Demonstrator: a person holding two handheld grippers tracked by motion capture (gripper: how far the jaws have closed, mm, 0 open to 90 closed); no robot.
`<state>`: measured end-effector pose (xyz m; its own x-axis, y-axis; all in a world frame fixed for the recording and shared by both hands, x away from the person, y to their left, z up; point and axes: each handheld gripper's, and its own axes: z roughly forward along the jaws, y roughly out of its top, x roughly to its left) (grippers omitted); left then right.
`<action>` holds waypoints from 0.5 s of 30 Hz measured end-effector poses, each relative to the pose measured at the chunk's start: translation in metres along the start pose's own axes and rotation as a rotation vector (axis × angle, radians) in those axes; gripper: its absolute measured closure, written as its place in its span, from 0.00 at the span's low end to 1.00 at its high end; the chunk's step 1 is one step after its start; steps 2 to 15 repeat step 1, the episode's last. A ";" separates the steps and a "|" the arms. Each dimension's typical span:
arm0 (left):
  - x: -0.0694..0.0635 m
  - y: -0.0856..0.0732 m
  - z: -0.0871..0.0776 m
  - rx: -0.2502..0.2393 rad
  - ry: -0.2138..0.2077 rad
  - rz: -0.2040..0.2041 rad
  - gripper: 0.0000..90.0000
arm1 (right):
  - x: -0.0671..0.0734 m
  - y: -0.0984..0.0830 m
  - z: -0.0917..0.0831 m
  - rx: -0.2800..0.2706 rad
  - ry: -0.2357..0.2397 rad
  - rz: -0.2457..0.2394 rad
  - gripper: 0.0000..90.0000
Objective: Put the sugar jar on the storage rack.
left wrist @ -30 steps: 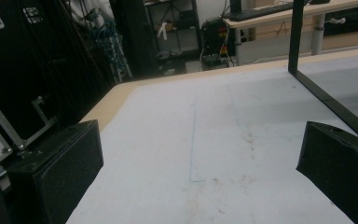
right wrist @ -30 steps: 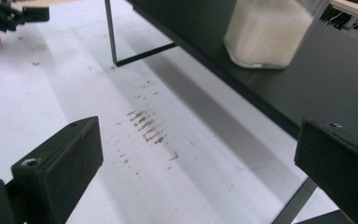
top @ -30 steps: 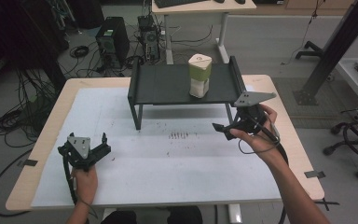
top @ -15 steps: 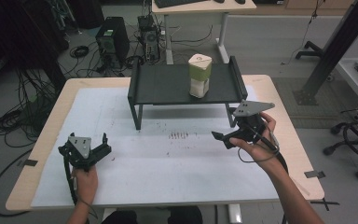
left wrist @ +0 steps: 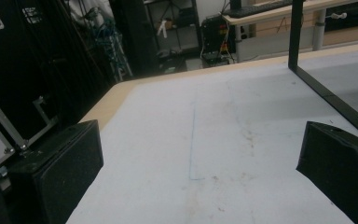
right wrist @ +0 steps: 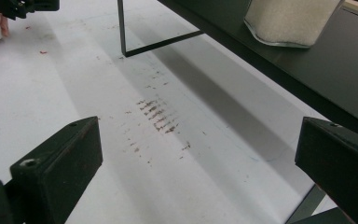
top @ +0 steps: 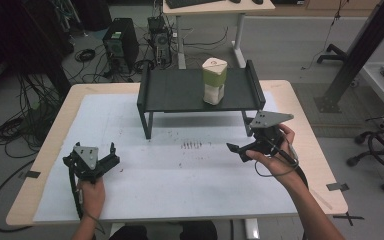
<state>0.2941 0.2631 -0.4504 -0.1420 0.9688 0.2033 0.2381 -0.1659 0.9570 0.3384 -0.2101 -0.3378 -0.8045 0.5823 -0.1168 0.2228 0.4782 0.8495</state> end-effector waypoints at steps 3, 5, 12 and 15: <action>0.000 0.000 0.000 0.000 0.001 -0.001 0.00 | 0.000 -0.003 0.001 0.000 -0.002 0.005 0.01; 0.000 0.000 0.000 0.000 0.001 -0.001 0.00 | 0.000 -0.003 0.001 0.000 -0.002 0.005 0.01; 0.000 0.000 0.000 0.000 0.001 -0.001 0.00 | 0.000 -0.003 0.001 0.000 -0.002 0.005 0.01; 0.000 0.000 0.000 0.000 0.001 -0.001 0.00 | 0.000 -0.003 0.001 0.000 -0.002 0.005 0.01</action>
